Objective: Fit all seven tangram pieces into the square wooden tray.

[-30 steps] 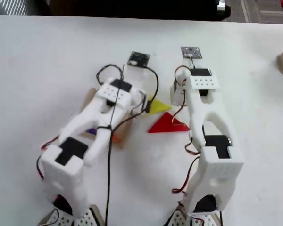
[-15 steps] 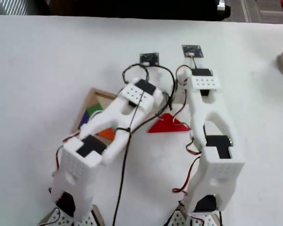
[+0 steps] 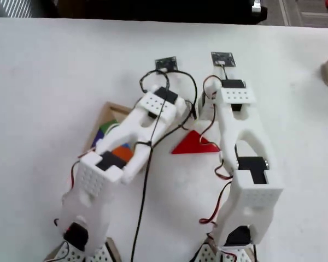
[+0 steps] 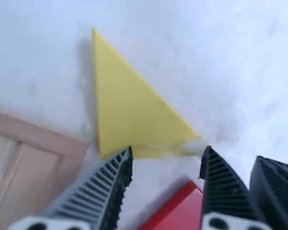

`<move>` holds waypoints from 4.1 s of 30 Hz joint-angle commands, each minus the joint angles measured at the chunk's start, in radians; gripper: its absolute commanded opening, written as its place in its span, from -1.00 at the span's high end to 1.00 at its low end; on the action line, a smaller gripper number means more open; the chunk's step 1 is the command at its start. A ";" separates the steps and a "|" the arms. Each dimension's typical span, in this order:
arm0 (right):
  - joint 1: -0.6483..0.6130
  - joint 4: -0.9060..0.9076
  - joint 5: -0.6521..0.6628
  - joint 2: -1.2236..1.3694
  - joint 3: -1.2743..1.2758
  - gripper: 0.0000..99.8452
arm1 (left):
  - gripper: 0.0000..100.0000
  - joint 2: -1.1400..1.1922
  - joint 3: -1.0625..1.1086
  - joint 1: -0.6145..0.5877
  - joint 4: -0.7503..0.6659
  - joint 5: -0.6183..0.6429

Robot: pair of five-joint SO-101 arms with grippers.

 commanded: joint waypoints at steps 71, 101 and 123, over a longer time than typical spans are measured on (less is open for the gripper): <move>-0.045 0.004 0.049 -0.018 -0.035 0.96 | 0.22 0.044 -0.261 -0.070 0.373 -0.074; -0.007 0.024 0.049 -0.027 -0.037 0.96 | 0.96 0.107 -0.302 -0.033 -0.290 -0.434; -0.005 0.019 0.049 -0.025 -0.037 0.96 | 0.95 0.128 -0.265 -0.044 0.201 -0.417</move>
